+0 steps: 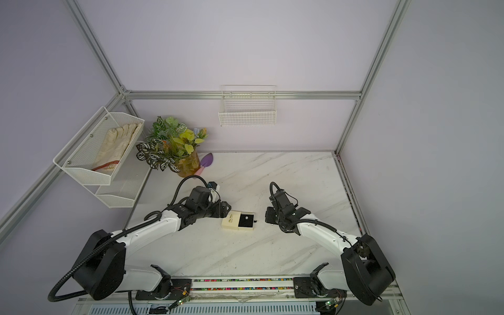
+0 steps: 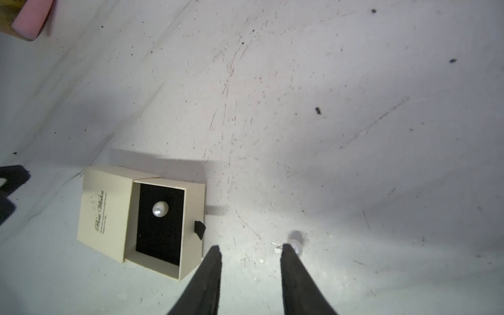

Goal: Place the earrings into the drawer-style jewelry box
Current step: Pick up the earring from the center of the board.

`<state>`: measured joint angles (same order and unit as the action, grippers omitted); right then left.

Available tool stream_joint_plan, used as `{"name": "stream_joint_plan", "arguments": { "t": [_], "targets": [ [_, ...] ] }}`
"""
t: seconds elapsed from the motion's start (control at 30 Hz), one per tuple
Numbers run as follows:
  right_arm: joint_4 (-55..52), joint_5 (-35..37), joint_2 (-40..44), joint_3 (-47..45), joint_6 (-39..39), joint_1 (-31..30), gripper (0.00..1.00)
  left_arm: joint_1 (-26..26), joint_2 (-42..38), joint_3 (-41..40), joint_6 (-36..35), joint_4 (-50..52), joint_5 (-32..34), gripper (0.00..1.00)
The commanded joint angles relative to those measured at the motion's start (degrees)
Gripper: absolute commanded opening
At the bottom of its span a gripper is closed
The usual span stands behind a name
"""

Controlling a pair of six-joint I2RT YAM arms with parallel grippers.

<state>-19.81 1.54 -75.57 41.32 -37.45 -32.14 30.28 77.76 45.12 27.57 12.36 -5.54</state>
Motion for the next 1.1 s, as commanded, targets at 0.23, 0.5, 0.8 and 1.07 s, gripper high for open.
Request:
{"name": "stream_joint_plan", "arguments": {
  "t": [0.23,0.5,0.8,1.07],
  "targets": [
    [-6.1,6.5,-7.0,2.2,-6.0,0.3,0.43,0.2,-4.3,-1.6,-0.3,0.3,0.7,0.81],
    [-9.3,4.5,-8.5,3.1,-12.3,0.0,0.45,0.1,-4.1,-0.9,-0.5,0.5,1.5,0.81],
    [-7.2,-1.5,-9.2,4.1,-11.1,0.7,0.45,0.1,-3.0,-0.3,-0.6,0.6,1.3,0.81],
    [-7.5,-0.4,-9.6,4.0,-15.6,0.8,0.43,0.0,-2.7,-0.2,-0.8,0.6,1.5,0.81]
  ]
}}
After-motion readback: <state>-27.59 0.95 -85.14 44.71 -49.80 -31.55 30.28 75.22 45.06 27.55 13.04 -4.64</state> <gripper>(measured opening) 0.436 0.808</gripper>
